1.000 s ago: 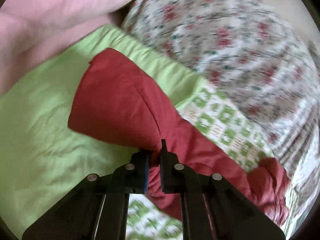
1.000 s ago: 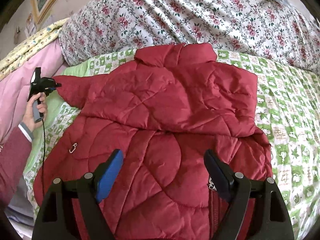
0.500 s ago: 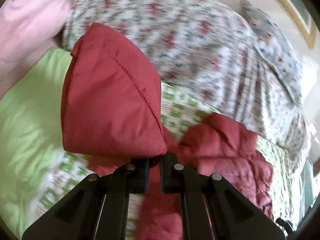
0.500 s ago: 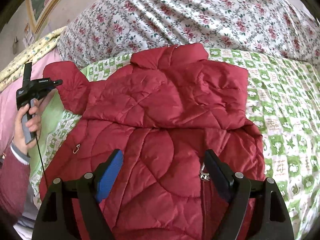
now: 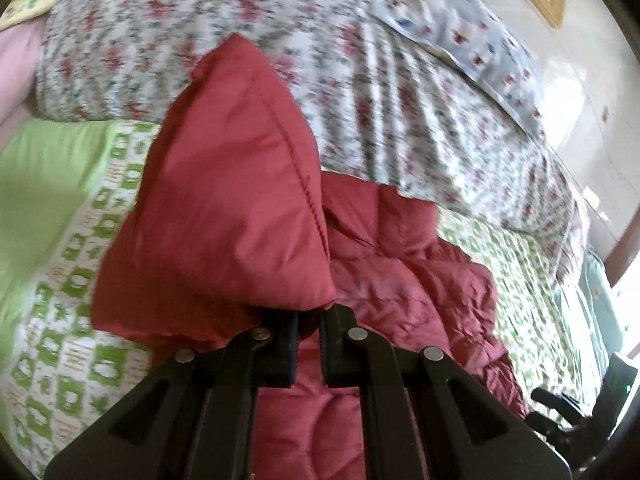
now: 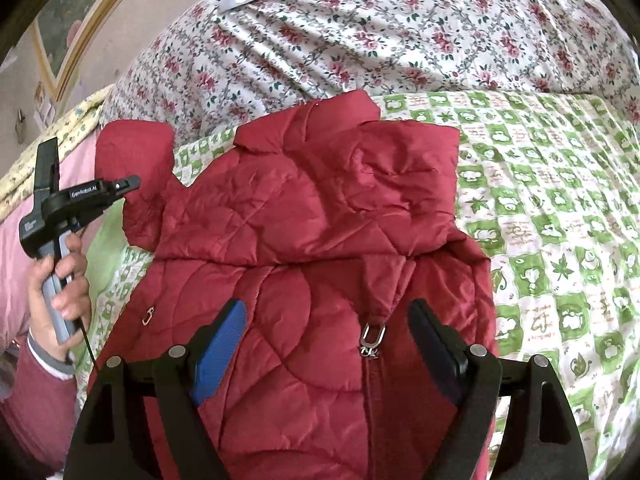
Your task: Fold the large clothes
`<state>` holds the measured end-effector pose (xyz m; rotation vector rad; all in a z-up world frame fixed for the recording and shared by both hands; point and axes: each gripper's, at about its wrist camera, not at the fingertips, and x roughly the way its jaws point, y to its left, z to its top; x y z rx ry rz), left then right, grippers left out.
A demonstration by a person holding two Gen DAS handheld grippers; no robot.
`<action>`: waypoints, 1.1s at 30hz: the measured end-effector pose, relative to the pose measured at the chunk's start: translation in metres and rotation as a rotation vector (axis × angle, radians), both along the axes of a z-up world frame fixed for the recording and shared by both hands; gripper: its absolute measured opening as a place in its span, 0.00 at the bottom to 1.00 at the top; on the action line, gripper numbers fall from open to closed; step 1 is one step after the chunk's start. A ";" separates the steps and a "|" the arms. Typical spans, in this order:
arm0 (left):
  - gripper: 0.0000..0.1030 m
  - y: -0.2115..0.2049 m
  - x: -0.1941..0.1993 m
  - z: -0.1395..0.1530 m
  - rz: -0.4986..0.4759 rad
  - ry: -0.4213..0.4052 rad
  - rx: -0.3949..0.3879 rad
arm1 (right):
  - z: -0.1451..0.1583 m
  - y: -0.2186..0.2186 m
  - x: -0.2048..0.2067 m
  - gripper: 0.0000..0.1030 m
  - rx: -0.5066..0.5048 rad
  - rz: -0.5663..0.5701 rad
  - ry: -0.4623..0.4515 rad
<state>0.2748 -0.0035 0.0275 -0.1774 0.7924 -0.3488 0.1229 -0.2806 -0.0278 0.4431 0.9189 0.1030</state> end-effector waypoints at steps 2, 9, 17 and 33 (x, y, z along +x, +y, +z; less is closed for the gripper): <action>0.05 -0.019 -0.003 -0.002 -0.043 -0.003 0.010 | -0.002 -0.005 0.001 0.82 0.011 -0.010 0.000; 0.05 -0.078 -0.009 -0.021 -0.161 0.012 0.036 | -0.012 -0.025 0.003 0.82 0.069 -0.058 0.005; 0.05 -0.128 -0.017 -0.037 -0.235 0.003 0.055 | -0.015 -0.051 0.009 0.82 0.129 -0.110 -0.004; 0.30 -0.167 -0.025 -0.093 -0.378 0.079 0.158 | -0.025 -0.070 0.056 0.83 0.313 -0.124 -0.029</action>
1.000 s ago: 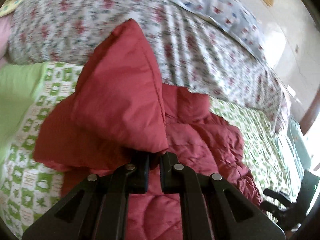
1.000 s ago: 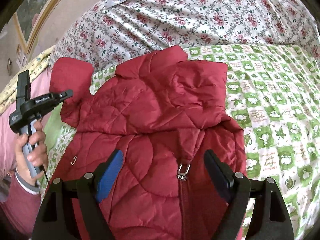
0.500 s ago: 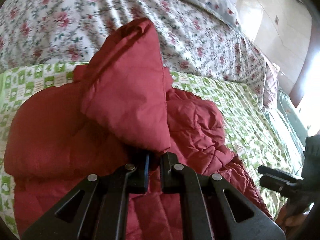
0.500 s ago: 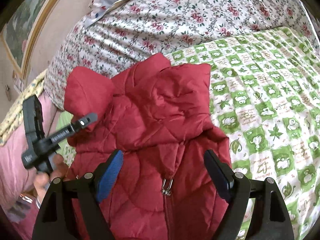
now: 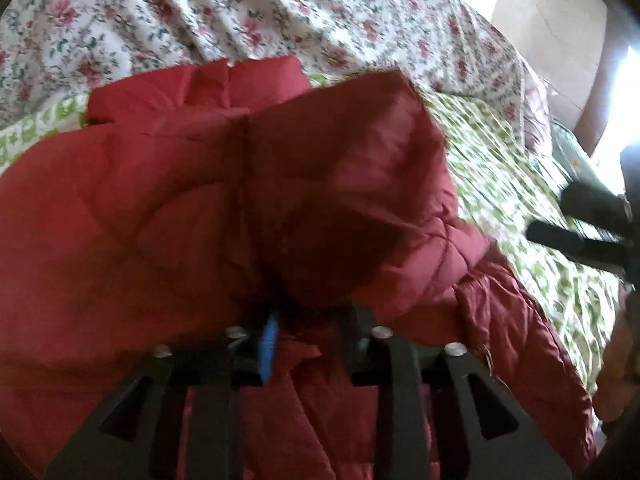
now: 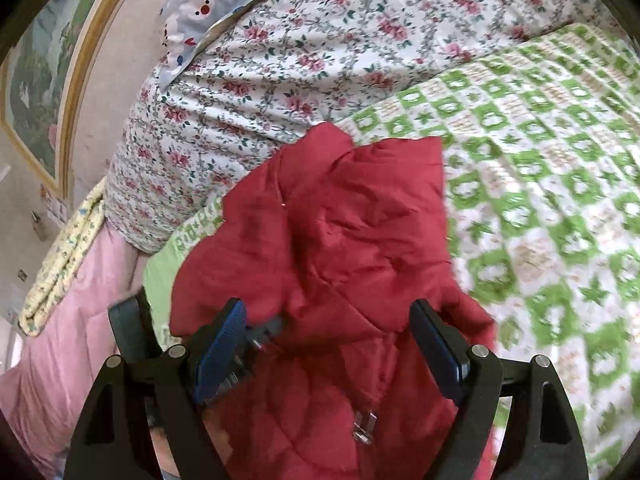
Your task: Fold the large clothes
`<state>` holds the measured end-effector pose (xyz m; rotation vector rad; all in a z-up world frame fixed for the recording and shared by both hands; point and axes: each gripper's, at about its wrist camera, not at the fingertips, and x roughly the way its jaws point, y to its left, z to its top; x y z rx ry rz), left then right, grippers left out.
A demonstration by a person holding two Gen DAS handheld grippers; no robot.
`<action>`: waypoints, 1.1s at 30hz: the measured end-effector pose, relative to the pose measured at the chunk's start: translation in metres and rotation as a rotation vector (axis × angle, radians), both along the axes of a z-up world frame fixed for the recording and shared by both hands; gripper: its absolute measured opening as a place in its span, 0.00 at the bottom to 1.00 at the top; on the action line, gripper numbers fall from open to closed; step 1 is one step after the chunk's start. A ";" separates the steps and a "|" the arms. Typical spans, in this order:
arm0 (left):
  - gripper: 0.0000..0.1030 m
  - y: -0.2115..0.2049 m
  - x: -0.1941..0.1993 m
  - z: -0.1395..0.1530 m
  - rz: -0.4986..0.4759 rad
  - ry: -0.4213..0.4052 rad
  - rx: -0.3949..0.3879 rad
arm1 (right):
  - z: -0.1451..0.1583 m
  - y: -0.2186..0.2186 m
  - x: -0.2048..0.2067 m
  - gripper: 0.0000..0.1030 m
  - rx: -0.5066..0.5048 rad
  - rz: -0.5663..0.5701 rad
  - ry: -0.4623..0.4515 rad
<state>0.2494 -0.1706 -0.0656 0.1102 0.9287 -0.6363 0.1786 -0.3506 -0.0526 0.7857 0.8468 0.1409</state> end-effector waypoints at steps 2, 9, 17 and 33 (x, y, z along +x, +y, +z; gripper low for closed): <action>0.32 -0.002 -0.002 0.000 -0.014 -0.004 0.003 | -0.002 0.004 0.012 0.83 0.030 0.018 -0.002; 0.33 -0.001 0.001 -0.002 -0.014 0.016 -0.007 | -0.027 0.010 0.055 0.77 0.143 0.026 0.044; 0.39 0.014 -0.003 0.001 -0.016 0.076 -0.038 | -0.038 0.026 0.079 0.10 0.127 0.069 0.086; 0.39 0.142 0.064 0.035 0.274 0.048 -0.032 | -0.038 0.002 0.059 0.07 -0.086 0.049 0.106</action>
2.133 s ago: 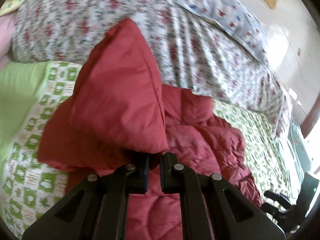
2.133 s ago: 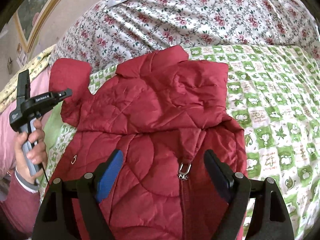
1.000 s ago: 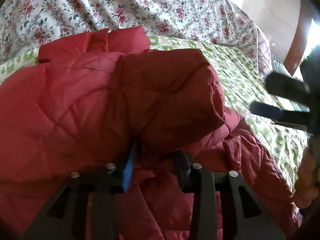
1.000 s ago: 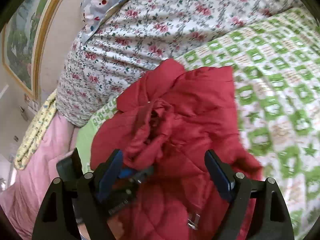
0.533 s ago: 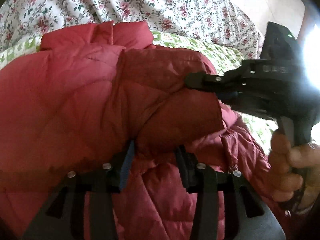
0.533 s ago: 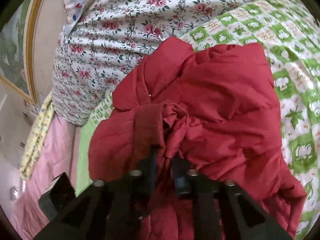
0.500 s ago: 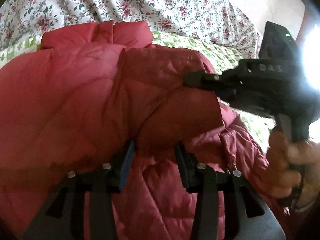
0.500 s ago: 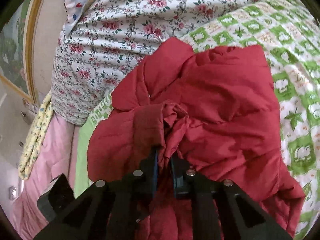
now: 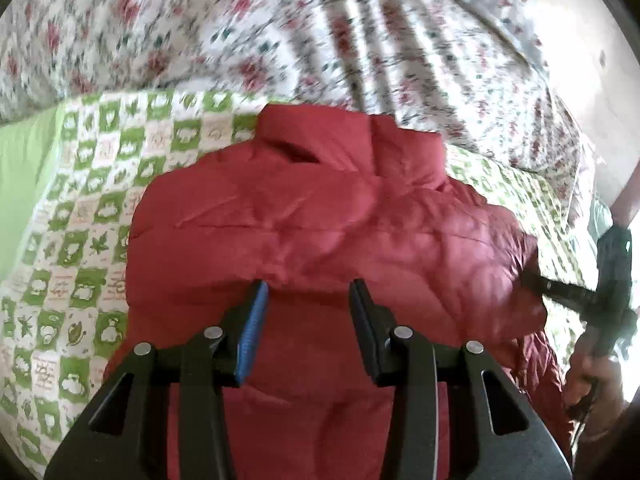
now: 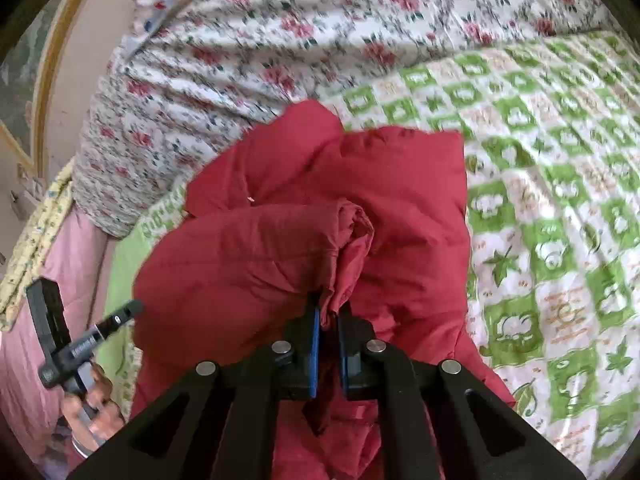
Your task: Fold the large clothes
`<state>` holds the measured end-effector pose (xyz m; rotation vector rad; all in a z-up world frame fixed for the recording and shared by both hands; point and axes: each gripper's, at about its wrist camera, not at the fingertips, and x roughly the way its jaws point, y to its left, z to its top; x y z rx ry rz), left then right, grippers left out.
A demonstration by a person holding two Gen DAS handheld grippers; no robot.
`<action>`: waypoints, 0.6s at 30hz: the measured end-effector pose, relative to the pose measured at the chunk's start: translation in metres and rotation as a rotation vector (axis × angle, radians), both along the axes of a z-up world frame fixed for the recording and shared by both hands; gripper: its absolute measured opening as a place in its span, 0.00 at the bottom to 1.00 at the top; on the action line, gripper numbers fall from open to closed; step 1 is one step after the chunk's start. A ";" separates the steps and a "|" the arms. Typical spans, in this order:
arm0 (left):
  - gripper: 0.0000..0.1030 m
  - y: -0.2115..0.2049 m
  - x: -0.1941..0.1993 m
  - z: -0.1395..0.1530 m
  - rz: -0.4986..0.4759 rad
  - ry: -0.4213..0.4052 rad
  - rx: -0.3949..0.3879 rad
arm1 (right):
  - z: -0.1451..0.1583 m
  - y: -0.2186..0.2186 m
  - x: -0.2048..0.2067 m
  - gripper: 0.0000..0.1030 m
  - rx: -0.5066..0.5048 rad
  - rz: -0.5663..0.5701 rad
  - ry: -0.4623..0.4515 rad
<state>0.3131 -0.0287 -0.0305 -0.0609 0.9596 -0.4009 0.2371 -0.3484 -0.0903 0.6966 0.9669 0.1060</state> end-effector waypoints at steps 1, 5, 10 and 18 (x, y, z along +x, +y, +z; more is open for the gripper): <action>0.39 0.002 0.006 -0.007 0.003 0.021 -0.002 | -0.004 0.001 0.001 0.07 0.006 0.002 0.000; 0.38 0.003 0.013 -0.034 0.003 0.060 0.026 | -0.011 0.006 0.005 0.23 -0.026 -0.005 0.010; 0.39 -0.004 0.005 -0.041 0.006 0.042 0.065 | 0.032 0.011 -0.012 0.33 -0.229 -0.088 -0.047; 0.39 -0.012 0.001 -0.042 -0.007 0.036 0.105 | 0.050 0.065 0.004 0.40 -0.322 0.092 -0.112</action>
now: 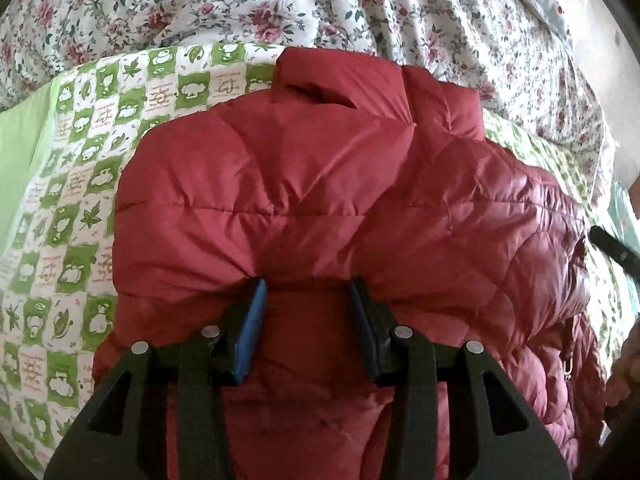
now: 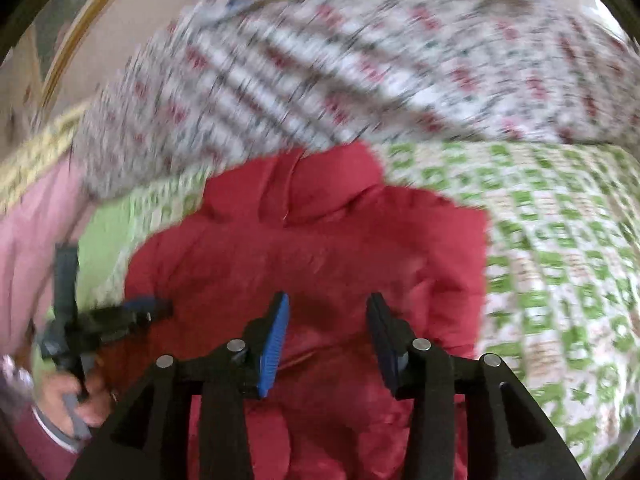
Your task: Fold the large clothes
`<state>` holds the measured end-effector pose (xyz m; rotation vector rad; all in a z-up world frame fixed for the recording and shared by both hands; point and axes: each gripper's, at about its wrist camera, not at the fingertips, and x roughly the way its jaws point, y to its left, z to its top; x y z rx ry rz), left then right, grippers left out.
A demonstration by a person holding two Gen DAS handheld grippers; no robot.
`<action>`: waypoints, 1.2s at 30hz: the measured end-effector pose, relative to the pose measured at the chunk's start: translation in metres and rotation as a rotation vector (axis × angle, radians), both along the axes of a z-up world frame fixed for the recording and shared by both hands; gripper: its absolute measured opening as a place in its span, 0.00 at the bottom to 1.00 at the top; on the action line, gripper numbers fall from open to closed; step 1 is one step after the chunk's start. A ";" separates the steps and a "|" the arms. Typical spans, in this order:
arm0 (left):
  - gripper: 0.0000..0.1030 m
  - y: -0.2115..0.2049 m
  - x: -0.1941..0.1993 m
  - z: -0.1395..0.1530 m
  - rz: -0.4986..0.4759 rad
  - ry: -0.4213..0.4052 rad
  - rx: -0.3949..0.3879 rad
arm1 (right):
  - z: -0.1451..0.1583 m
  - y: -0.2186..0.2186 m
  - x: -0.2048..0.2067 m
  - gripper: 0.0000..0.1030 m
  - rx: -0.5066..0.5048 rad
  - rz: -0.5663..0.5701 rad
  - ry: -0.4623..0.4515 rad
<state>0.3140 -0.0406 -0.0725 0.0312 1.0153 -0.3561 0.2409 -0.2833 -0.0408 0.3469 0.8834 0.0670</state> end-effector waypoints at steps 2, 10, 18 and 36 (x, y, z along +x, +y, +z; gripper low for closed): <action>0.39 -0.001 -0.001 0.003 -0.014 0.005 0.018 | -0.019 0.011 0.009 0.40 -0.039 0.022 0.065; 0.39 0.025 -0.002 0.041 0.015 -0.086 -0.037 | -0.062 0.001 0.015 0.40 -0.052 -0.002 0.157; 0.39 0.020 0.015 -0.002 0.002 0.039 0.033 | -0.058 -0.002 0.011 0.40 -0.032 -0.010 0.163; 0.39 0.015 0.009 -0.003 -0.014 -0.001 0.079 | -0.069 0.002 0.017 0.40 -0.078 0.005 0.172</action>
